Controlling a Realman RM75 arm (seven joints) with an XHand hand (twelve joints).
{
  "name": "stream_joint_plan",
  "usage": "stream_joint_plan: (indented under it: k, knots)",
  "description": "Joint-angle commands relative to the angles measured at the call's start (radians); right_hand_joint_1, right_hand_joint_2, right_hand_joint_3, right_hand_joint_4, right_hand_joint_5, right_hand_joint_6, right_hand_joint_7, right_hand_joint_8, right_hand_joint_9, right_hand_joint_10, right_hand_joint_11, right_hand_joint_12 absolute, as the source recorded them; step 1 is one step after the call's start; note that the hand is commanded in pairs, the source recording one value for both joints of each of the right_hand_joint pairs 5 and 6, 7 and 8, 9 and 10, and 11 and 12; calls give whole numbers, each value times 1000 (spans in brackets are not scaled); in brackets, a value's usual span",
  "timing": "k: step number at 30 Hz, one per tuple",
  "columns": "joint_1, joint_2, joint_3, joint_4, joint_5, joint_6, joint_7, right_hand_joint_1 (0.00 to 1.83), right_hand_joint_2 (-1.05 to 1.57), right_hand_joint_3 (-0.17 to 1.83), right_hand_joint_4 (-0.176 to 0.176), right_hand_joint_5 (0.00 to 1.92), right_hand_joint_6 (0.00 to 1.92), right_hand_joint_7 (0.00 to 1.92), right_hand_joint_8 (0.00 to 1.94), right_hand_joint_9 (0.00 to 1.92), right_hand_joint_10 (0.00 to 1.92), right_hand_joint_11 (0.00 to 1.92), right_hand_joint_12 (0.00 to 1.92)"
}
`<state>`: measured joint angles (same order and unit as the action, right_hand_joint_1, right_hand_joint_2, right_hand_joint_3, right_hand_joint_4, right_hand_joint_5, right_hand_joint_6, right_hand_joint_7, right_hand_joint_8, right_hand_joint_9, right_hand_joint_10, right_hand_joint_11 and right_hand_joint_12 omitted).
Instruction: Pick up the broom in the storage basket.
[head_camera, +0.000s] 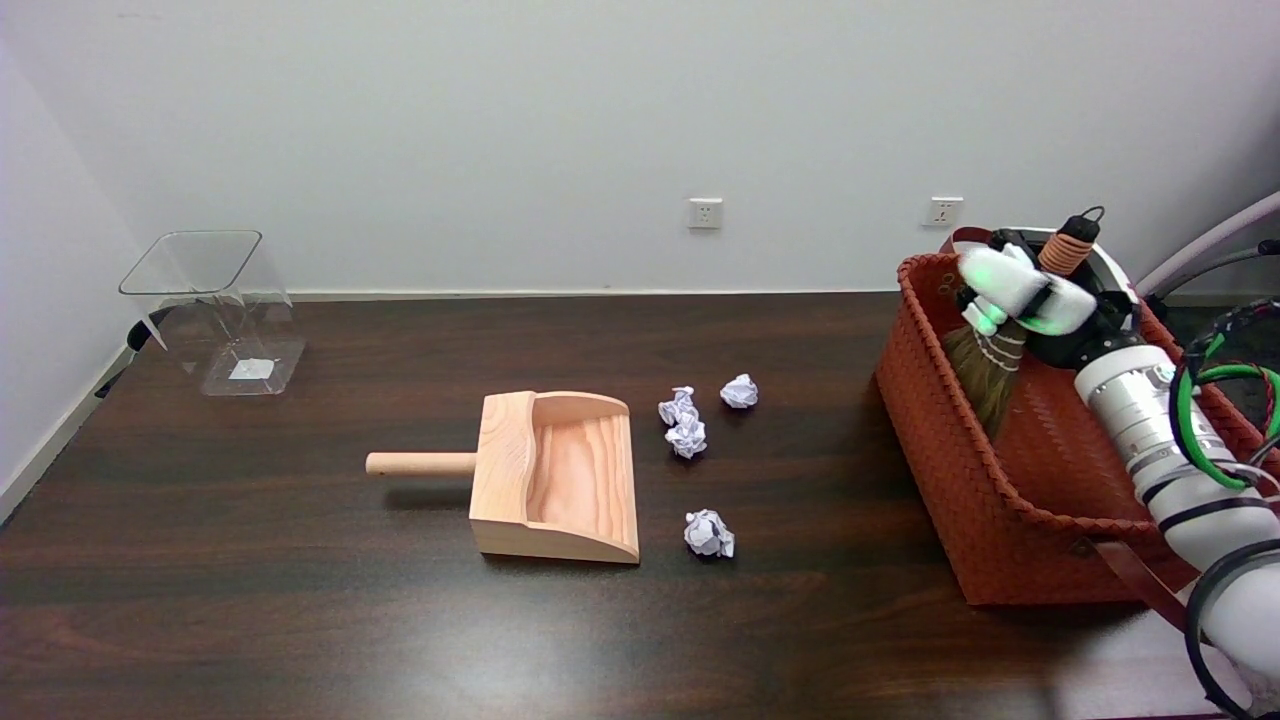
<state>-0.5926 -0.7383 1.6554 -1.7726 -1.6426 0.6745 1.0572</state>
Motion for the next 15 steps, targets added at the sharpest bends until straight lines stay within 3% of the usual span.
stream_joint_plan:
  k: [1,8,15]
  knots:
    - [119,31,-55,44,55,-16,-9,1393,734,1020,0,1920,1920,1920,1920,1920,1920,1905,1905]
    - [179,32,-43,56,53,-11,-110,1409,945,919,0,1920,1920,1920,1920,1920,1920,1920,1920]
    - [259,55,-25,53,53,-16,-252,1431,978,908,0,1920,1920,1920,1920,1920,1920,1920,1920]
